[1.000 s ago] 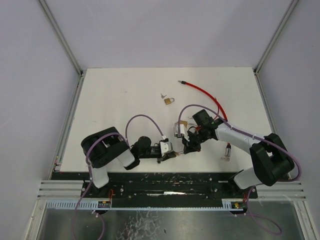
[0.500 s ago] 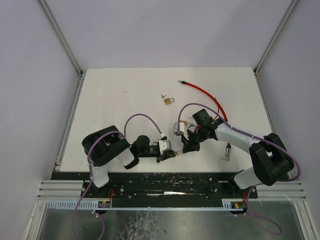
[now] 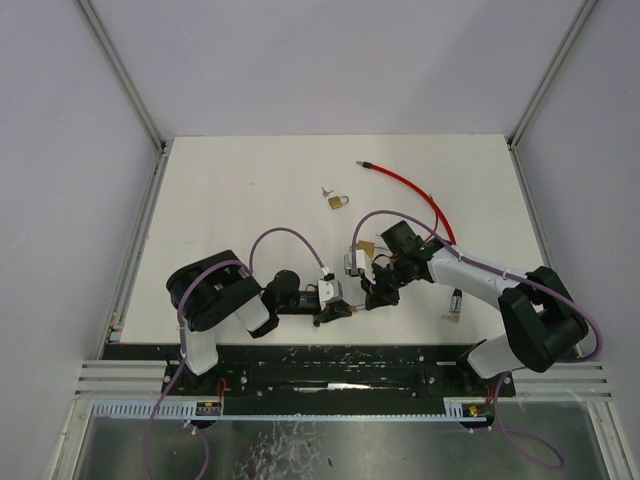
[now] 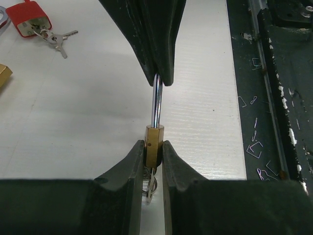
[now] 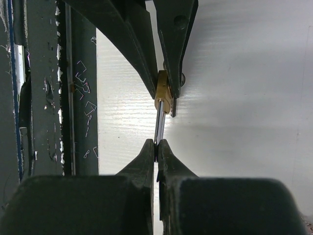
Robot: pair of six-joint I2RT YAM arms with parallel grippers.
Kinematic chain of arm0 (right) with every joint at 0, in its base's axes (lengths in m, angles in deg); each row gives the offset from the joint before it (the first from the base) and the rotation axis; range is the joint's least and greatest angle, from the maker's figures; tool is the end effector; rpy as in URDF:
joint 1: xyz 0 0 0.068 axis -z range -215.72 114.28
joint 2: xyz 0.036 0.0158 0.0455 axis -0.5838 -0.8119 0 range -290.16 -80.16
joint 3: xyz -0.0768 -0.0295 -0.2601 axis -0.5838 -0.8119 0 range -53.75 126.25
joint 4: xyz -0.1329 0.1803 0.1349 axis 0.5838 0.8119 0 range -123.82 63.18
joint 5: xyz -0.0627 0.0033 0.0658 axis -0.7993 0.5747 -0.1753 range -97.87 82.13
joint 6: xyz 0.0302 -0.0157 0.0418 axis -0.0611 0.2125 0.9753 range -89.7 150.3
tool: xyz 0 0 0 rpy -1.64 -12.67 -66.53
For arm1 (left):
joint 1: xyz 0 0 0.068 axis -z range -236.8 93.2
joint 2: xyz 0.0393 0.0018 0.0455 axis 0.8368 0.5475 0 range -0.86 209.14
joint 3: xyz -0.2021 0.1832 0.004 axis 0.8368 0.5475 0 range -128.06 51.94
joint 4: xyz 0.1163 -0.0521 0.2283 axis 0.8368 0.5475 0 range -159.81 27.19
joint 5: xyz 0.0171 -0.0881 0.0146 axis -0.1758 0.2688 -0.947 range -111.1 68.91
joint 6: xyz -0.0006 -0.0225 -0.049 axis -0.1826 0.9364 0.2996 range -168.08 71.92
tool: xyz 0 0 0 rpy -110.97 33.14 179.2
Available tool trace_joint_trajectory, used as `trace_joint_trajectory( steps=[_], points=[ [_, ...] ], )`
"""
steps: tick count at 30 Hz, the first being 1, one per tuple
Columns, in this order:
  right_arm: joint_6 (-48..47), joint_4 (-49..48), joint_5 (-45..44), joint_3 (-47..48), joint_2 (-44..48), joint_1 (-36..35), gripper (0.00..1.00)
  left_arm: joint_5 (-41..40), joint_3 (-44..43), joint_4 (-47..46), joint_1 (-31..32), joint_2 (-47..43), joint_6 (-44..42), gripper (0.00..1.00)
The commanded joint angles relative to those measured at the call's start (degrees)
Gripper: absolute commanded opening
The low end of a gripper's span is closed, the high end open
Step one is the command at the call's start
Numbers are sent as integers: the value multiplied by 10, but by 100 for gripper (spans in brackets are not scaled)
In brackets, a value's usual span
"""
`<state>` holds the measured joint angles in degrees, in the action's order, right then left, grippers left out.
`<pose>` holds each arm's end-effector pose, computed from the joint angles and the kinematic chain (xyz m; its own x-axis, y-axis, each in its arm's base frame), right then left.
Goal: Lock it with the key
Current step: Lock the lock.
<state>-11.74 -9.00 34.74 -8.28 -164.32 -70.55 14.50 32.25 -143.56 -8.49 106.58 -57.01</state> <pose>0.2051 0.1720 0.1801 -0.0981 -0.6687 -0.7370 -0.9883 -0.0217 0.1512 0.1631 -0.2145 0.0980 -0.0064 0.1970 -0.9804 0.9959 0.0896 0.0115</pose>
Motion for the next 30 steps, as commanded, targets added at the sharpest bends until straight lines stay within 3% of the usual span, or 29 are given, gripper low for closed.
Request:
trace_joint_trajectory(
  steps=[1, 3, 9, 12, 16, 30],
  points=[
    [-36, -58, 105, 32, -15, -40, 0, -11, -46, -180, 10, -19, -1, 1],
    [-68, -19, 94, 53, -11, -25, 0, -38, -38, -179, 2, -31, 11, 5],
    [-121, 61, 132, 75, 18, 52, 0, -87, -26, -180, -10, -50, 48, 53],
    [-141, 87, 147, 80, 27, 70, 0, -91, -20, -180, -10, -61, 52, 63],
    [-179, 127, 153, 91, 28, 89, 0, -115, 5, -180, -11, -92, 40, 68],
    [-214, 188, 149, 111, 52, 161, 0, -81, 27, -180, -35, -123, 52, 69]
  ],
)
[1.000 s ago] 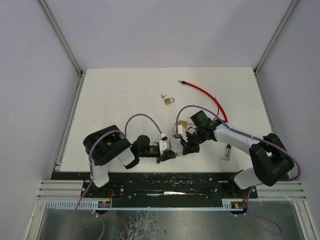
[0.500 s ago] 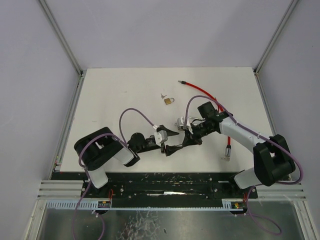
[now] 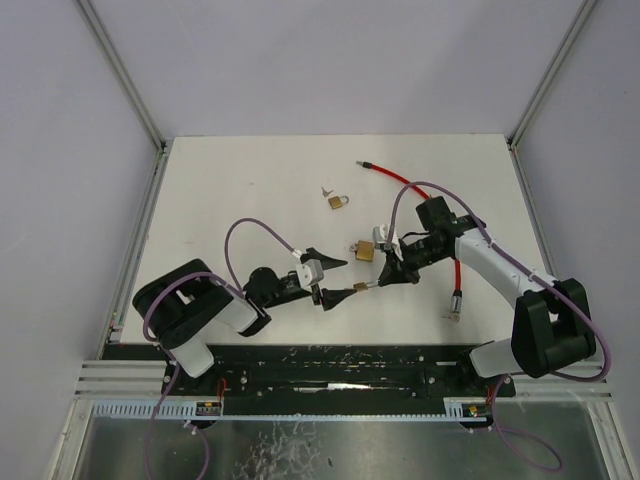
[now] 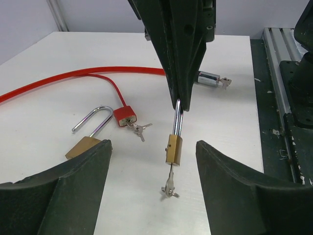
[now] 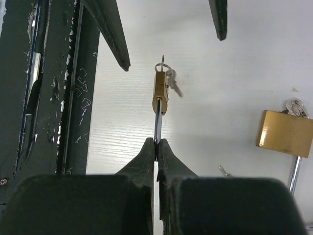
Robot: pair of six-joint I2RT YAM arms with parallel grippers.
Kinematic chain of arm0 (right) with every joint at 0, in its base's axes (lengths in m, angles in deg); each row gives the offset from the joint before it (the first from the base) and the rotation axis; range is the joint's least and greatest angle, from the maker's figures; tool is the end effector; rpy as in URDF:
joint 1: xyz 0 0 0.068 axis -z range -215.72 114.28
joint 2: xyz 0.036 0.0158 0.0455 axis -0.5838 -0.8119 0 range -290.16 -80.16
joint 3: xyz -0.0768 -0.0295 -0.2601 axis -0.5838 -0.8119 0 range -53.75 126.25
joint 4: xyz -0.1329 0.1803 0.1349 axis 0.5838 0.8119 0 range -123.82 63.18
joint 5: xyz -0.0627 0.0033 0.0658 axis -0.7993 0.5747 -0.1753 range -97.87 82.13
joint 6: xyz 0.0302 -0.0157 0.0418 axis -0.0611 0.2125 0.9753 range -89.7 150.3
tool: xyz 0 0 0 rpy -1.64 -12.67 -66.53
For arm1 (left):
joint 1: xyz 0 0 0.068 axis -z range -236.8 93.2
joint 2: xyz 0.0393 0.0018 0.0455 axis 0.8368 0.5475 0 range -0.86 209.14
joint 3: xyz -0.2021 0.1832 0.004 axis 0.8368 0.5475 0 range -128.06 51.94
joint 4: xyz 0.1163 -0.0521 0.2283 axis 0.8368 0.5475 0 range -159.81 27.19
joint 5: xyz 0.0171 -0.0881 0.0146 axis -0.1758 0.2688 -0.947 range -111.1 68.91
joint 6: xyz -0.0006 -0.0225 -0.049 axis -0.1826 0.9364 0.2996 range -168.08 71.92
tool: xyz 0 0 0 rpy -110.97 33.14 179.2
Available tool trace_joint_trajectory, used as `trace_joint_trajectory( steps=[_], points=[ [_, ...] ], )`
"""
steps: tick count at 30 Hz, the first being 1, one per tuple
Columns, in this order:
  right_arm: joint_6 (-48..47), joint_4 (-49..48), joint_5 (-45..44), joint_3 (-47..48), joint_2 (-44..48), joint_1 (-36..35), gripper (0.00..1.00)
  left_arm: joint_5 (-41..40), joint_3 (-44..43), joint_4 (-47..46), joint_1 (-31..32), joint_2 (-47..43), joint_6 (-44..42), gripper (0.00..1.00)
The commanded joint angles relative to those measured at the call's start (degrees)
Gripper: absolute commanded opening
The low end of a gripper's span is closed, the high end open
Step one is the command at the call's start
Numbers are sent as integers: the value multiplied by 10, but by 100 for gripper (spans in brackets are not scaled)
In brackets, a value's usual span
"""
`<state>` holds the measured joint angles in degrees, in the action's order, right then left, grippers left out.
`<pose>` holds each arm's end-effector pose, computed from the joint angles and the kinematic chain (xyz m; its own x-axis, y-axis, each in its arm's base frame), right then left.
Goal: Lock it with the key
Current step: Lock the lock.
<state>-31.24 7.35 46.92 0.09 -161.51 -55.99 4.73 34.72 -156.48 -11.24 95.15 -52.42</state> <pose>0.2336 0.1172 0.2265 0.0042 -0.5388 -0.8424 -0.9963 -0.0750 0.0430 0.1703 -0.1960 0.1619 0.1672 -0.0732 -0.9832 0.9348 0.3286 0.1345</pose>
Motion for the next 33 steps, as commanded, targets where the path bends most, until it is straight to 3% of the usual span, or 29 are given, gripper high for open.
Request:
trace_joint_trajectory(
  steps=[1, 10, 17, 33],
  points=[
    [-21, 27, 26, 28, 26, 21, 0, 18, 2, -51, -9, -8, 10, 69],
    [-18, 31, 29, 27, 51, 58, 0, 72, -19, -45, -36, 8, 70, 67],
    [-6, 17, 24, 20, 64, 72, 0, 92, -61, -10, -56, 33, 146, 59],
    [1, 8, 25, 15, 71, 81, 0, 101, -132, 153, -57, 44, 155, 39]
  ],
)
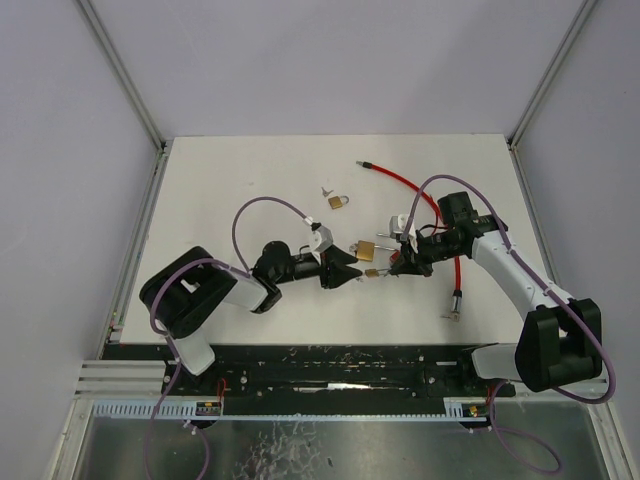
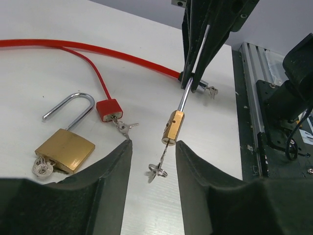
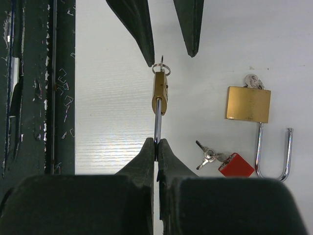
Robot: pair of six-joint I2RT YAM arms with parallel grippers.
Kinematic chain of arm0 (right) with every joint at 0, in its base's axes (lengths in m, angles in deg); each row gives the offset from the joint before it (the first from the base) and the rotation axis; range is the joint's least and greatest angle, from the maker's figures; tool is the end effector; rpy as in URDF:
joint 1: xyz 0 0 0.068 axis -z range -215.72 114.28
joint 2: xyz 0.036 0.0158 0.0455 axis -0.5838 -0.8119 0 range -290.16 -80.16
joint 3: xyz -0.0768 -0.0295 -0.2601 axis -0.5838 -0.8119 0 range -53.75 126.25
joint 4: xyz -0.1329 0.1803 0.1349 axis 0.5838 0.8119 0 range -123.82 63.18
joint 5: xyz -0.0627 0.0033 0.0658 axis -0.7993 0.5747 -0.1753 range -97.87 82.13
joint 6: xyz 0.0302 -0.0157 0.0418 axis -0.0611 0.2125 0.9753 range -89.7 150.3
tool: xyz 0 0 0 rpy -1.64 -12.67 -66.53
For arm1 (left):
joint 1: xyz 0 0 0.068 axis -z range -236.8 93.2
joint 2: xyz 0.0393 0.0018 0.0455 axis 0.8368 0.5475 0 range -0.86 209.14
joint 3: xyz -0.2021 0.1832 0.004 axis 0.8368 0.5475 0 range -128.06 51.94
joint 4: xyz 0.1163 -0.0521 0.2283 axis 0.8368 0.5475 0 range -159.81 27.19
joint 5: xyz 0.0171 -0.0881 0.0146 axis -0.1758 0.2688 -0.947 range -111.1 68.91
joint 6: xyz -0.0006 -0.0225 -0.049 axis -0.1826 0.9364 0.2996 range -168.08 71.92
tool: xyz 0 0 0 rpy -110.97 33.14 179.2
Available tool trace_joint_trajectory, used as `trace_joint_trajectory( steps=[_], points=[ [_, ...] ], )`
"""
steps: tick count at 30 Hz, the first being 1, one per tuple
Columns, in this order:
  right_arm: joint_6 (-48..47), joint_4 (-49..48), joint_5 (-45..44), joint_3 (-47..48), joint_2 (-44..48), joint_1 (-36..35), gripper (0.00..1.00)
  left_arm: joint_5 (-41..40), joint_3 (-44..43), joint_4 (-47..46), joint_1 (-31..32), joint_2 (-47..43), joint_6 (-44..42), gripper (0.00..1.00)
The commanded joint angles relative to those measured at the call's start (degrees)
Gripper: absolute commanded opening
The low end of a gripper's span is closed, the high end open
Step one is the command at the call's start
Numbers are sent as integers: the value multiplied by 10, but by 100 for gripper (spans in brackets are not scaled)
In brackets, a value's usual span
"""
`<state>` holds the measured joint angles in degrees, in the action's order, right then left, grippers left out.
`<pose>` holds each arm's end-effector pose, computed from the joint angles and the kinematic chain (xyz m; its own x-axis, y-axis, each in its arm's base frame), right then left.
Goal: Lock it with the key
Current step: Lock the lock.
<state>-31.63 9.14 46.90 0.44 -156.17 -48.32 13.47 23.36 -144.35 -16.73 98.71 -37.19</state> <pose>0.2340 0.0820 0.2488 -0.0046 -0.5226 -0.8525 -0.9981 0.0550 -0.0283 0.2192 -0.2110 0.1681 -0.1356 -0.0893 -0.9867 0.9550 0.2534 -0.1541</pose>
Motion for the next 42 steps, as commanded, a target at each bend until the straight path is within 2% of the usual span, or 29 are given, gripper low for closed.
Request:
trace_joint_trajectory(
  steps=[1, 15, 35, 37, 41, 42],
  points=[
    [6, -10, 25, 11, 17, 5, 0, 16, -20, 34, -2, 8, 2, 38],
    [7, -13, 28, 9, 16, 6, 0, 54, -44, 71, -1, 21, -5, 27],
    [2, -9, 40, 5, 15, 6, 0, 76, -56, 91, -2, 26, -16, 21],
    [-1, -8, 43, 4, 14, 6, 0, 80, -57, 92, -1, 28, -16, 16],
    [-4, -5, 45, 4, 11, 6, 0, 89, -62, 100, -2, 28, -18, 1],
    [-4, -5, 44, 4, 11, 6, 0, 88, -62, 100, -2, 28, -19, 0]
  ],
)
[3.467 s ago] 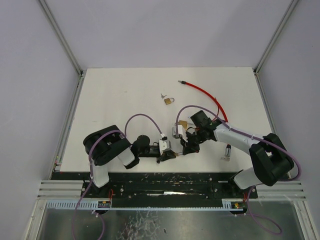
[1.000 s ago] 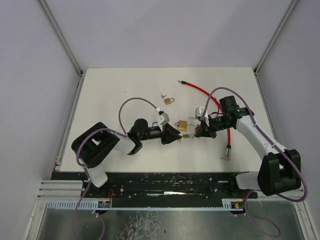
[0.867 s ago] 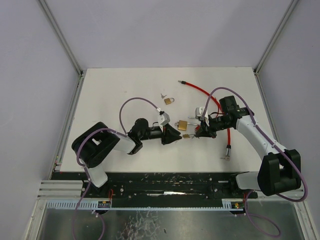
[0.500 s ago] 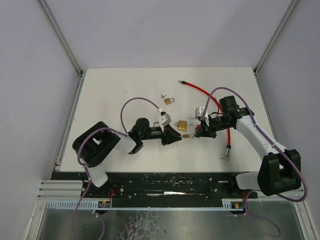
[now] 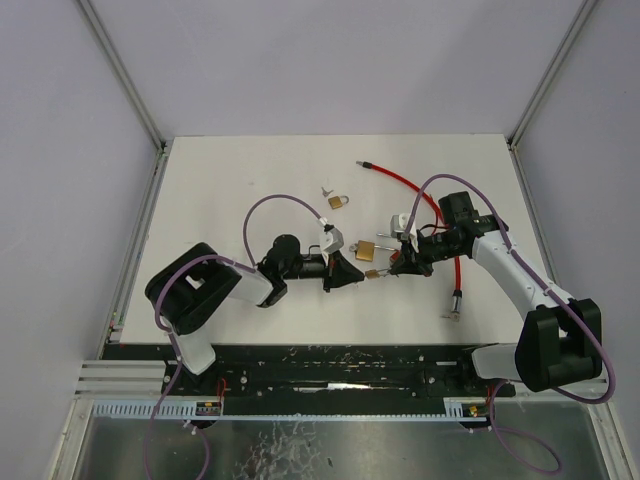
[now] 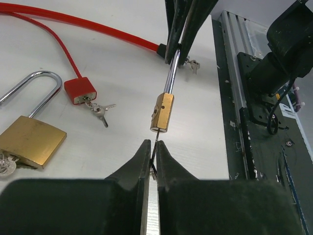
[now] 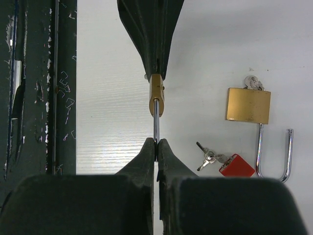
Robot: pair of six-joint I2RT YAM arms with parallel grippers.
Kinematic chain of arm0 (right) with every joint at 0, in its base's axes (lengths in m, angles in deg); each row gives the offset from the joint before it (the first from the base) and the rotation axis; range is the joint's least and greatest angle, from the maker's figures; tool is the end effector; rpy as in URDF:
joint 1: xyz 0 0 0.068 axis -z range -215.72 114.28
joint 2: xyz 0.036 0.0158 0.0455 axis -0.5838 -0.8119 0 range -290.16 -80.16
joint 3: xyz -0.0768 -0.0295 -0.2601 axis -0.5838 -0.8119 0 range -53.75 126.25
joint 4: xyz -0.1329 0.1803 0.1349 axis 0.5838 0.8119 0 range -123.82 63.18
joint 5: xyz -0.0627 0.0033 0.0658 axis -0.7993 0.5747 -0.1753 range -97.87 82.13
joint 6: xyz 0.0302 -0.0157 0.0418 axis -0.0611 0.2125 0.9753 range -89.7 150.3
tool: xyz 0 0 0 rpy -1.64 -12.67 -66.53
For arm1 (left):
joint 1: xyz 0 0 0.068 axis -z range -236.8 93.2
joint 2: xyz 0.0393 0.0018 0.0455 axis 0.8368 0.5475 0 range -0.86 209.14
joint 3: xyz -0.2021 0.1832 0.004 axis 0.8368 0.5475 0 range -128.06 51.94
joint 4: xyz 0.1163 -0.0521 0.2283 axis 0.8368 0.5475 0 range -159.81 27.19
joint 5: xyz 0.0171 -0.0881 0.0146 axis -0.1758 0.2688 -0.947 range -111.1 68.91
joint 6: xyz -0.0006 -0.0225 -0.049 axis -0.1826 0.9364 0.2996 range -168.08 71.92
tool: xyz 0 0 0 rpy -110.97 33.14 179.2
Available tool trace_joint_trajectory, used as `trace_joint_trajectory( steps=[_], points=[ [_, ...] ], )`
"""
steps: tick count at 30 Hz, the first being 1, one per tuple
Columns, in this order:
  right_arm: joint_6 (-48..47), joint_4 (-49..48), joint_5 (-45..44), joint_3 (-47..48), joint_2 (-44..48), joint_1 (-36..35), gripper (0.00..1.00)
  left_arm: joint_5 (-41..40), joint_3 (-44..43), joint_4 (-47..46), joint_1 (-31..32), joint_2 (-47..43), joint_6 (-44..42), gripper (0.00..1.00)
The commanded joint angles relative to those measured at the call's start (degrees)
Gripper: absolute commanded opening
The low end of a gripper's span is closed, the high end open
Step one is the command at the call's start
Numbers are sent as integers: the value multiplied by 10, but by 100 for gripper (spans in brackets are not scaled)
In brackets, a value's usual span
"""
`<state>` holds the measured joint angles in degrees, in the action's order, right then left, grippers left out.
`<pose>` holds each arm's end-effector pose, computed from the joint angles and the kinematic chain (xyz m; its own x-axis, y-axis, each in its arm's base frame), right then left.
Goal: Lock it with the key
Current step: Lock the lock.
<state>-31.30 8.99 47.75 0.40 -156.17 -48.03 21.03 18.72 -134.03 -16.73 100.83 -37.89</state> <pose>0.2343 0.0811 0.2490 -0.0106 -0.5108 -0.8597 -0.9981 0.0571 -0.0216 0.2290 -0.2240 0.1587 -0.2309 0.0228 -0.9727 0.9637 0.1433 -0.2254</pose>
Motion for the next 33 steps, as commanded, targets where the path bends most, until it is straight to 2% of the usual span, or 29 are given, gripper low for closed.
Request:
trace_joint_trajectory(
  steps=[1, 11, 20, 25, 30, 33],
  points=[
    [-7, -4, 35, 5, 12, 4, 0, 12, -15, -2, -2, 6, -13, 0],
    [-5, 17, 29, 26, 20, 32, 0, -27, 14, 23, -10, -28, -70, 0],
    [-8, 22, 51, 22, 52, 81, 0, -31, 49, -41, -34, -44, -45, 0],
    [17, 1, 61, 16, 55, 93, 0, -65, 72, -104, -54, -44, 4, 0],
    [63, -40, 63, -1, 58, 97, 0, -83, 109, -224, -105, -29, 100, 0],
    [73, -49, 65, -5, 58, 98, 0, -94, 117, -262, -140, -15, 167, 0]
  ],
)
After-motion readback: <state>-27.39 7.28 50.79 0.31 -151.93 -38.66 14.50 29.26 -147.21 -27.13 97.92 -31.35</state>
